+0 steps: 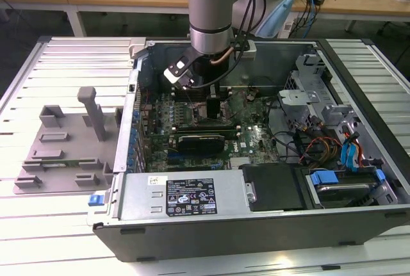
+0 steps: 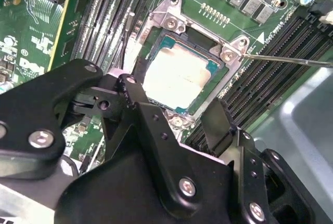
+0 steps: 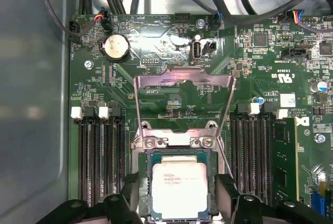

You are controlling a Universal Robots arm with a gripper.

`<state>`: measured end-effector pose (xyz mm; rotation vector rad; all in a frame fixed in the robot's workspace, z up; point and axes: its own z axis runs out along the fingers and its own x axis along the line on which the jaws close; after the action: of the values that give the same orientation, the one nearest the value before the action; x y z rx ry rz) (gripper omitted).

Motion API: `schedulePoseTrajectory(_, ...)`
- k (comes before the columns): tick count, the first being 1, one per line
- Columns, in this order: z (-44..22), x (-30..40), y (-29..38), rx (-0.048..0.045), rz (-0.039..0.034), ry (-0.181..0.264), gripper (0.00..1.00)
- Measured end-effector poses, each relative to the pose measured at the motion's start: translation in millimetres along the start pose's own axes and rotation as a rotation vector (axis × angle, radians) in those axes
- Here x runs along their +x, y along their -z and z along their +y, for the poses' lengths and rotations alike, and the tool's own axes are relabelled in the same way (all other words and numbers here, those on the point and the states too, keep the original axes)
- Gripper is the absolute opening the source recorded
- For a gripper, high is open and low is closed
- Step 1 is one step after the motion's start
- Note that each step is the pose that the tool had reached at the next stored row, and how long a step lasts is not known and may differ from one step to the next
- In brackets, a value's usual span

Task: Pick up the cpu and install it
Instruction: 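Place the cpu into insertion slot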

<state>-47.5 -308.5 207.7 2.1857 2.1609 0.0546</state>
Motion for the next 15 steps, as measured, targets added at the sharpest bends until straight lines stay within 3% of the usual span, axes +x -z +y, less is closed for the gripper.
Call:
schedulePoseTrajectory(3, 0.0, 0.0, 0.2, 0.0002, -0.0002, 0.000, 0.67)
schedulePoseTrajectory(4, 0.0, 0.0, 0.3, 0.0002, -0.0002, 0.000, 0.48)
schedulePoseTrajectory(6, 0.0, 0.0, 0.3, 0.0001, -0.0002, 0.000, 0.36)
schedulePoseTrajectory(8, 0.0, 0.0, 0.4, 0.0002, -0.0002, 0.000, 0.30)
schedulePoseTrajectory(9, 0.0, 0.0, 0.4, 0.0001, -0.0002, 0.000, 0.18)
schedulePoseTrajectory(14, 0.0, -0.1, 0.6, 0.0002, -0.0002, 0.000, 0.11)
schedulePoseTrajectory(15, 0.7, -0.1, 0.6, 0.0186, -0.0006, 0.001, 0.11)
